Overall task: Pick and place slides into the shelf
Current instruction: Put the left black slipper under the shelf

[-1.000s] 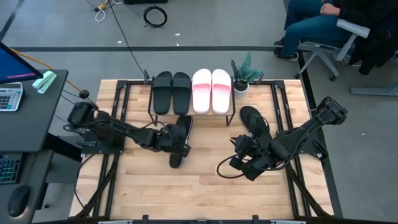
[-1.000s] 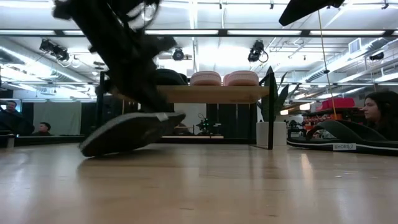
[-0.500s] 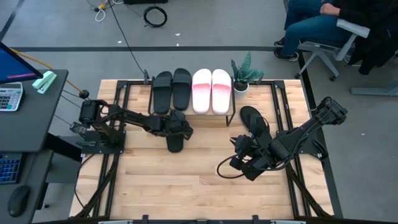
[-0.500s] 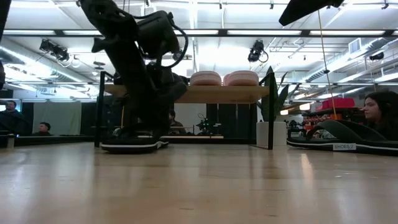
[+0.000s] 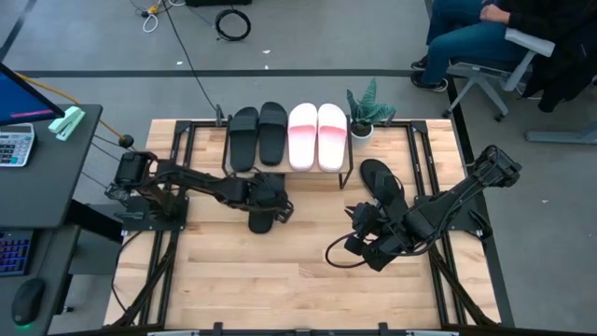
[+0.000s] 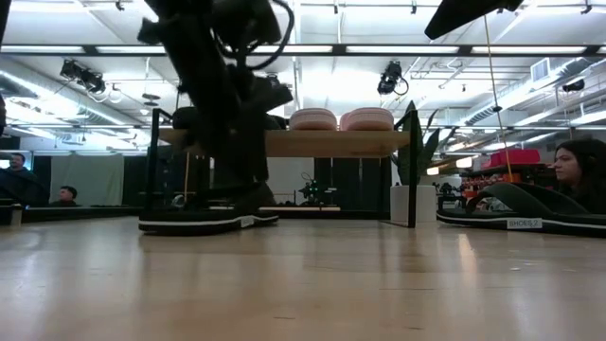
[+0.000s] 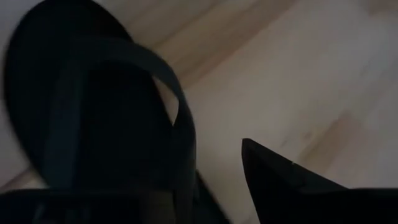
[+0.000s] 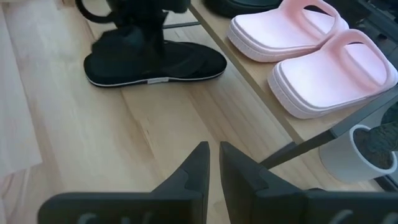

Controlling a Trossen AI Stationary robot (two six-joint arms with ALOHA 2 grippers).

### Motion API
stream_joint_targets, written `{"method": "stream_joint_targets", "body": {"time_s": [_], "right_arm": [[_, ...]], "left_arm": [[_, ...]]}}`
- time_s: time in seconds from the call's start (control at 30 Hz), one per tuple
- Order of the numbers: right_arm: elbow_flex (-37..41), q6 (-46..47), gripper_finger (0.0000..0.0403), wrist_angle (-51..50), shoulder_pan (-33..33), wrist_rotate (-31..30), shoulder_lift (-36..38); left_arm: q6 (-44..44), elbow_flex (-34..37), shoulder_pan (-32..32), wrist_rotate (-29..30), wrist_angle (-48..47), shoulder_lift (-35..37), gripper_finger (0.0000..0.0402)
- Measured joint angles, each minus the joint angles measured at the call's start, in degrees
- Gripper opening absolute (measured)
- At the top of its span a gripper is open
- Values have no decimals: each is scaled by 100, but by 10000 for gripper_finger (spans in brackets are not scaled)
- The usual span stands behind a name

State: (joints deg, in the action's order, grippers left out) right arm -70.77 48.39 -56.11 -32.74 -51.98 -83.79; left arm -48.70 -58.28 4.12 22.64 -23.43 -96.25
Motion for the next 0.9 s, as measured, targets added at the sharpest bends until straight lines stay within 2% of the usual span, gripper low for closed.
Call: {"method": "stream_joint_targets", "body": {"time_s": [0.2, 0.37, 0.63, 0.77, 0.9], "right_arm": [[1, 108, 43, -3, -1, 82, 0], [1, 137, 43, -1, -45, 147, 0], [0, 156, 43, -1, -43, 148, -1], [1, 156, 43, -1, -45, 148, 0], [1, 139, 43, -1, -38, 133, -1]], "left_arm": [[-537, -641, 405, 261, -1594, 0, 106], [-990, -790, 972, 258, -2135, 0, 76], [-1990, -274, 1640, 274, -2061, -24, 7], [-2452, 91, 1793, 299, -1782, -26, 11], [-2464, 491, 1829, 303, -910, -26, 5]]}}
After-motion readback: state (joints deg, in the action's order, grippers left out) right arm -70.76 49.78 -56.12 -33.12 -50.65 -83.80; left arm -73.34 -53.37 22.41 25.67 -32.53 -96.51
